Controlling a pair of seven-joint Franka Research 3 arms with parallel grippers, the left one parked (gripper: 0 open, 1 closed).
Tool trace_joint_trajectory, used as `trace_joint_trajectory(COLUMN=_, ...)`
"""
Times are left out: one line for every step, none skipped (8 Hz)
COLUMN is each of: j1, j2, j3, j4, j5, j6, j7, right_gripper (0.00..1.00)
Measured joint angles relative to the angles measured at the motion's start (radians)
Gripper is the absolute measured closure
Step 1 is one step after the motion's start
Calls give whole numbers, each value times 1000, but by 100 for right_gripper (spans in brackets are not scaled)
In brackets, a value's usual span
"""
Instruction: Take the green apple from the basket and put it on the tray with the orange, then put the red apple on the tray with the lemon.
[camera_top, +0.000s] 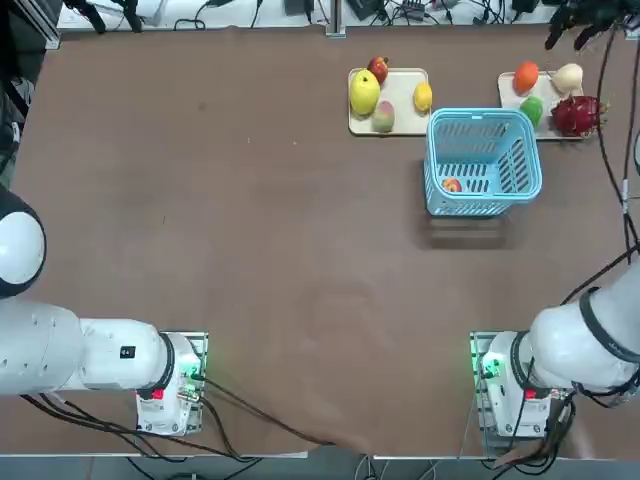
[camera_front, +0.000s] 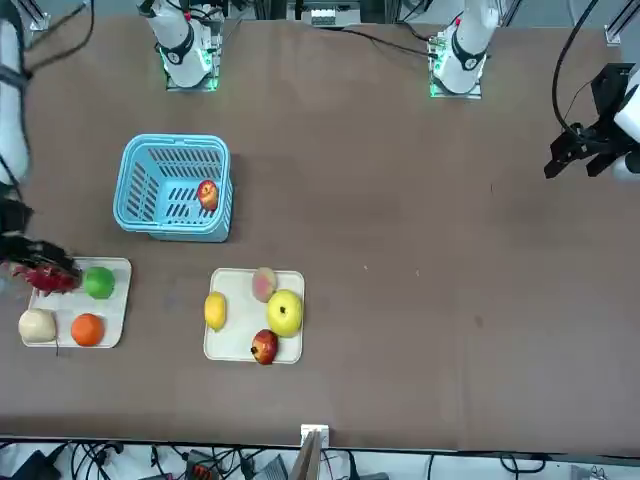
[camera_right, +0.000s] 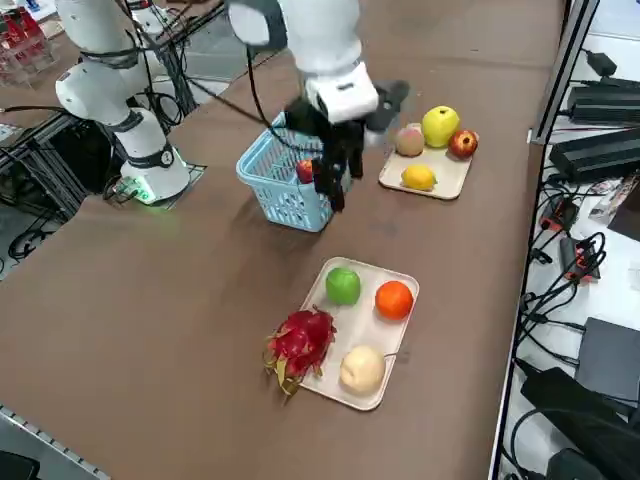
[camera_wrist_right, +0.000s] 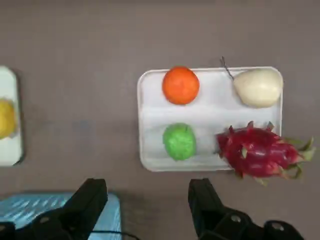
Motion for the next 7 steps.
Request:
trace_joint_trajectory(j1=12, j2=-40, j3=2, j4=2, j5=1, j6=-72, j7=2, right_gripper=0)
trace_joint_trajectory(j1=26, j2=-77, j3=4, j4=0, j5=2, j6=-138, j7=4, right_gripper=0)
trace_joint_trajectory(j1=51, j2=-119, j3=6, j4=-14, j5=8, j6=-180, j7=4, right_gripper=0)
trace_joint_trajectory(j1=92, j2=-166, j3=8, j4=-54, j5=14, j6=-195, j7=33, right_gripper=0)
trace_joint_trajectory(j1=149, j2=-213, j3=10, j4=-110, j5=17, j6=-198, j7=111, right_gripper=0)
trace_joint_trajectory(j1=218, j2=-254, j3=12, j4=-164, j5=18, j6=-198, j7=217, right_gripper=0)
trace_joint_trajectory(j1=291, j2=-283, j3=15, j4=-212, j5=19, j6=-196, j7=338, right_gripper=0)
